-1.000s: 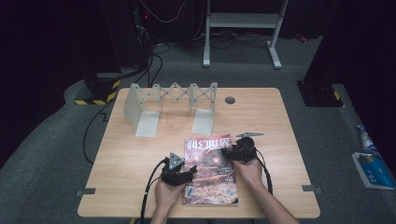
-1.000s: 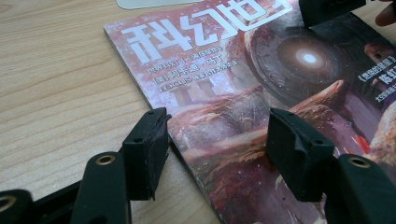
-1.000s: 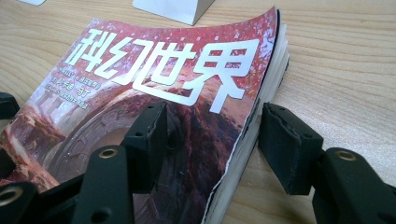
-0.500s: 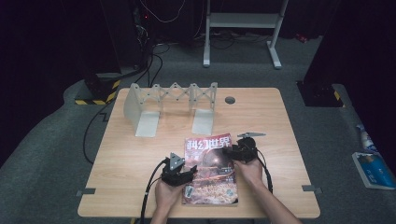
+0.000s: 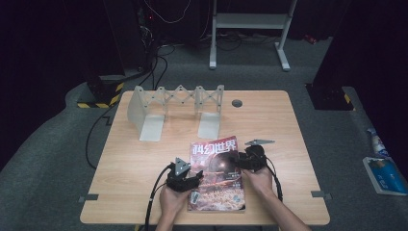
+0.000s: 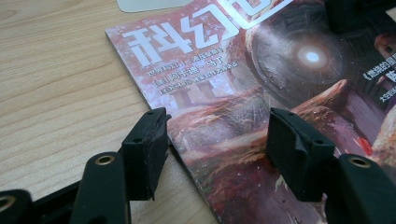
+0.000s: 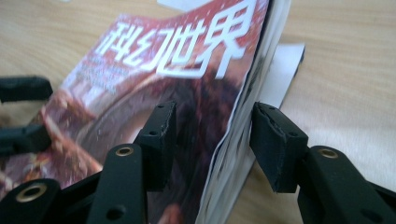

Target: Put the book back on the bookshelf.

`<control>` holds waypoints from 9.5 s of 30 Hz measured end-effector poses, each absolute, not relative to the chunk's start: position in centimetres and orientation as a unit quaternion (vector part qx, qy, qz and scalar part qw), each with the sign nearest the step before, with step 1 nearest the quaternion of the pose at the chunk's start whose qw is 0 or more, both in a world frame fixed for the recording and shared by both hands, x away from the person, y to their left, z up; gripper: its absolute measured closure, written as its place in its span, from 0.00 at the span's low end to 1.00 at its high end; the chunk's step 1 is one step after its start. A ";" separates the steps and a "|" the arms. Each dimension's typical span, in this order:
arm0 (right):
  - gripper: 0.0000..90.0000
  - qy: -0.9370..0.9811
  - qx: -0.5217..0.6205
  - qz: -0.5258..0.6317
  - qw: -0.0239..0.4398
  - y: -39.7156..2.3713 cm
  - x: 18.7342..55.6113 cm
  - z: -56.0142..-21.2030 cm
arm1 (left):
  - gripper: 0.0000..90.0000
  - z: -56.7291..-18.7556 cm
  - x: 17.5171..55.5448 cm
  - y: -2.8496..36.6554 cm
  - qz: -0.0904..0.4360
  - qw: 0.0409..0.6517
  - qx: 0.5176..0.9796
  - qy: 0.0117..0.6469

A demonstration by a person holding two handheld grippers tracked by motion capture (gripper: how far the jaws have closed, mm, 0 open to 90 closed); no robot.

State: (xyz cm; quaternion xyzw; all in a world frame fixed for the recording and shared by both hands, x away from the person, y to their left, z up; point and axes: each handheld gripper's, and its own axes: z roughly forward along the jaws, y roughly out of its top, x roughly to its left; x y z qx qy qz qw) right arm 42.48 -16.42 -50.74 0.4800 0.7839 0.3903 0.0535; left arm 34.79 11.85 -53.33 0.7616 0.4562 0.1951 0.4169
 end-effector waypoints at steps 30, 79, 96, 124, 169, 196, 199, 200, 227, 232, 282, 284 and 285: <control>0.61 0.809 0.439 0.386 0.066 -14.7 41.9 -49.9 | 0.43 -53.4 34.8 11.9 0.195 0.419 0.762 0.454; 0.93 0.845 0.364 0.383 0.080 -13.7 41.0 -49.6 | 0.34 -53.1 35.1 12.7 0.167 0.422 0.759 0.467; 0.94 0.832 0.351 0.423 0.069 -14.5 40.3 -48.5 | 0.33 -53.1 35.3 13.0 0.155 0.429 0.754 0.473; 0.94 0.827 0.303 0.468 0.071 -14.5 38.8 -47.0 | 0.21 -53.4 35.6 13.1 0.112 0.465 0.742 0.469; 0.74 0.849 0.343 0.395 0.077 -14.3 40.4 -49.8 | 0.62 -53.3 35.2 13.4 0.093 0.464 0.747 0.466; 0.98 0.829 0.404 0.358 0.146 -18.5 39.4 -51.2 | 0.62 -53.2 35.2 13.4 0.095 0.465 0.747 0.465; 0.99 0.833 0.406 0.348 0.141 -18.1 39.6 -51.6 | 0.62 -53.3 35.2 13.4 0.095 0.465 0.747 0.466; 0.99 0.835 0.402 0.347 0.141 -18.0 39.7 -51.7 | 0.62 -53.3 35.2 13.4 0.095 0.465 0.747 0.466; 1.00 0.842 0.375 0.368 0.123 -16.4 39.8 -51.8 | 0.43 -53.3 35.6 13.8 0.060 0.479 0.740 0.469; 0.99 0.843 0.370 0.370 0.123 -16.1 39.7 -51.7 | 0.38 -53.3 35.6 13.8 0.055 0.482 0.740 0.467; 0.99 0.850 0.344 0.383 0.112 -14.0 38.7 -52.2 | 0.81 -51.8 36.3 13.3 0.063 0.444 0.732 0.513; 0.99 0.848 0.345 0.386 0.111 -14.1 38.6 -52.3 | 0.84 -51.6 36.1 13.3 0.068 0.446 0.732 0.511; 0.97 0.847 0.346 0.390 0.107 -14.2 38.5 -52.4 | 0.84 -51.0 35.8 13.0 0.083 0.438 0.742 0.502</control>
